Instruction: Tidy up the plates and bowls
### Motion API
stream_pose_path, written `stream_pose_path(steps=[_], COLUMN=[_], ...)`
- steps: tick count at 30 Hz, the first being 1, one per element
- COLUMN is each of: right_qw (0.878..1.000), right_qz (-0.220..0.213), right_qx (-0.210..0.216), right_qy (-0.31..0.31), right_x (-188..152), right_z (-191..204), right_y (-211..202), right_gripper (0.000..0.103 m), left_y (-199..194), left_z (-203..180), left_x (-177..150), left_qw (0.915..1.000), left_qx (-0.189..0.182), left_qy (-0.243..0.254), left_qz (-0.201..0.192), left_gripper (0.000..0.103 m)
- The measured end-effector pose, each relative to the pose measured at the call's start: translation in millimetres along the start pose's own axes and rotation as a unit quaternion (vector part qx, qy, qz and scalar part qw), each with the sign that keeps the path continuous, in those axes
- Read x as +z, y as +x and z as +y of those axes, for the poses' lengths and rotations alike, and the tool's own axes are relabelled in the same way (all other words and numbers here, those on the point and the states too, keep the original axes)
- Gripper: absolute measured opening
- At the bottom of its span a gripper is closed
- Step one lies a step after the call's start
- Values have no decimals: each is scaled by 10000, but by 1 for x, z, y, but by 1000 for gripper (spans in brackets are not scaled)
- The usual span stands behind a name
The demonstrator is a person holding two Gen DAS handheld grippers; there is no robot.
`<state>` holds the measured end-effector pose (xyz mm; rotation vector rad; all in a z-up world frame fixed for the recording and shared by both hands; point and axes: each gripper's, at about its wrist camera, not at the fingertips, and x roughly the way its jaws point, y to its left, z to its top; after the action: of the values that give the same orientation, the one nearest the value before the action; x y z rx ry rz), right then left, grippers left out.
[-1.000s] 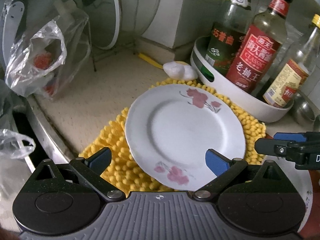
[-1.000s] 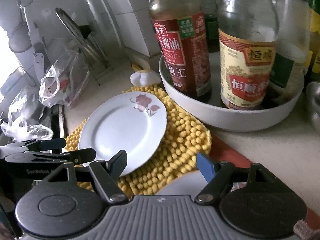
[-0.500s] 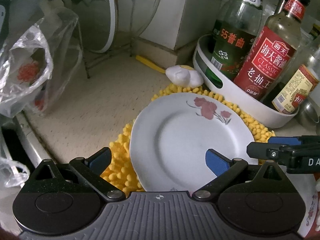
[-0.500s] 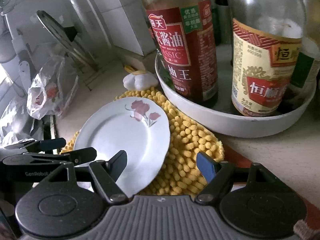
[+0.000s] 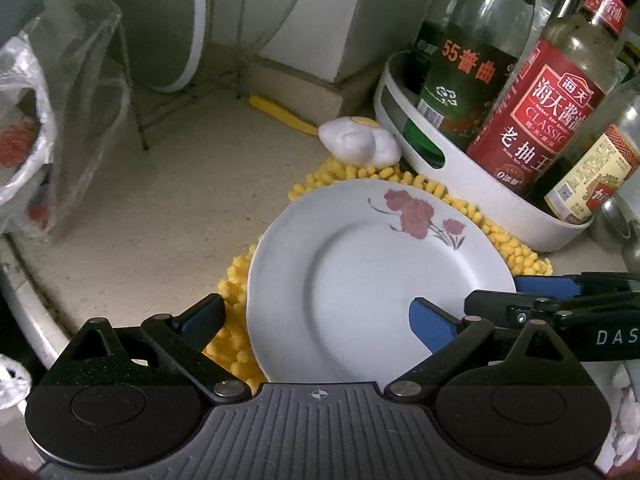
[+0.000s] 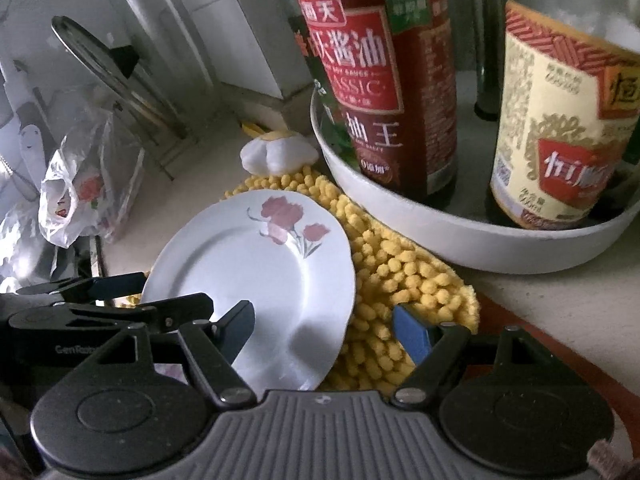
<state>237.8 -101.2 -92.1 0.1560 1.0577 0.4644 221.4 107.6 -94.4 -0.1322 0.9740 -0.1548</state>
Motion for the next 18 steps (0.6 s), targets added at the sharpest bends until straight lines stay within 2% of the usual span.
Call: stream_pose_path(steps=[5,9,12,15,18], right_qw=[10000,9997,9994,9990,9986], right_qz=[30,94,102,94,92], right_qx=[10,163,248,307,426], right_qy=[39,138,210,298,294], right_x=[1,3,3,4,3], right_z=[-1,-1,-2,-4,-4], right_y=[5,8,10,10,8], right_gripper=[72,71,70,70,69], left_y=[3,3,5,8,12], left_z=[3,7,9,8,2], left_x=[3,6,9,11,10], left_qw=[9997,9990,9983,9982,9979], left_qx=[-234,-434,-571,-566,-485], left_qy=[87,76,21,108,406], left_qz=[50,87,124,145,145], left_gripper=[99,95,95,97,99])
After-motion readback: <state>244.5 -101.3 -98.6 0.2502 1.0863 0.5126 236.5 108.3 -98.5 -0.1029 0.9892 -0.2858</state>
